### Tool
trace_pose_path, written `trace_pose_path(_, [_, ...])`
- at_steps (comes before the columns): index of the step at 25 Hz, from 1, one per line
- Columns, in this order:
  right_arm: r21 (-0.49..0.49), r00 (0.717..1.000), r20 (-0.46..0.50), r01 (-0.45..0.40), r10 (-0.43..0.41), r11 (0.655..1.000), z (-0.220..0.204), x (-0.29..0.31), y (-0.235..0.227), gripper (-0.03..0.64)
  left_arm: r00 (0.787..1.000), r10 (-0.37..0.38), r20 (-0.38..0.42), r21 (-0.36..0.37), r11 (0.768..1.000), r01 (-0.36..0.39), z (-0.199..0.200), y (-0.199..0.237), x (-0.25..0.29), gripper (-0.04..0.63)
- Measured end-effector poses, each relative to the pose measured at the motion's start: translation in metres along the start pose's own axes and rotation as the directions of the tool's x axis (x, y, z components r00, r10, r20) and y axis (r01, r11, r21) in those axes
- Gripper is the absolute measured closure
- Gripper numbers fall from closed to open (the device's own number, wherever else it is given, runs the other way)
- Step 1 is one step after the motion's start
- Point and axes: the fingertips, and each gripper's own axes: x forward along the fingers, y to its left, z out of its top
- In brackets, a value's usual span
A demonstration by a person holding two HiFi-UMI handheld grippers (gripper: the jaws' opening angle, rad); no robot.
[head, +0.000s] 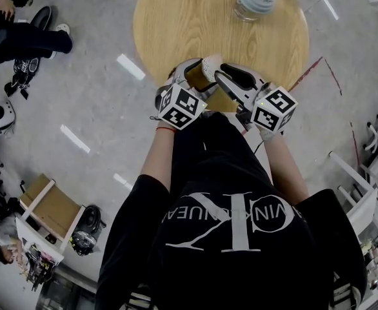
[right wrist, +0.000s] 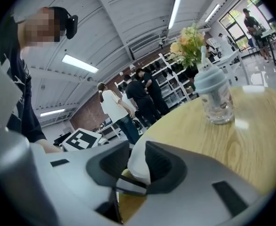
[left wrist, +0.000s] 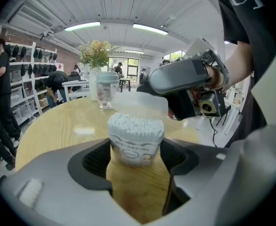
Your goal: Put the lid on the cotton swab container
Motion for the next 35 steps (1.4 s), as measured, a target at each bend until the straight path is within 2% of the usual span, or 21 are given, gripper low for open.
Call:
trace_pose_path(6, [-0.024, 0.999, -0.038, -0.017, 0.016, 1.000, -0.010, 0.013, 0.009, 0.500, 1.000, -0.002, 0.001, -0.003, 1.000, 0.002, -0.001, 0.001, 0.000, 0.259])
trace_pose_path(11, [-0.037, 0.999, -0.047, 0.006, -0.008, 0.999, -0.011, 0.017, 0.005, 0.522, 1.000, -0.003, 0.000, -0.003, 1.000, 0.003, -0.002, 0.001, 0.001, 0.259])
trace_pose_path(19, [-0.165, 0.989, -0.125, 0.053, -0.074, 0.985, -0.016, 0.022, 0.003, 0.580, 1.000, -0.004, 0.002, -0.005, 1.000, 0.004, -0.002, 0.001, 0.000, 0.259])
trace_pose_path(24, [-0.248, 0.977, -0.184, 0.059, -0.107, 0.967, -0.018, 0.023, 0.003, 0.591, 1.000, -0.007, 0.004, -0.007, 1.000, 0.007, -0.002, 0.001, 0.002, 0.259])
trace_pose_path(35, [-0.344, 0.955, -0.253, 0.058, -0.152, 0.937, -0.020, 0.027, 0.006, 0.599, 1.000, -0.009, 0.007, -0.013, 1.000, 0.009, -0.002, 0.001, 0.000, 0.259])
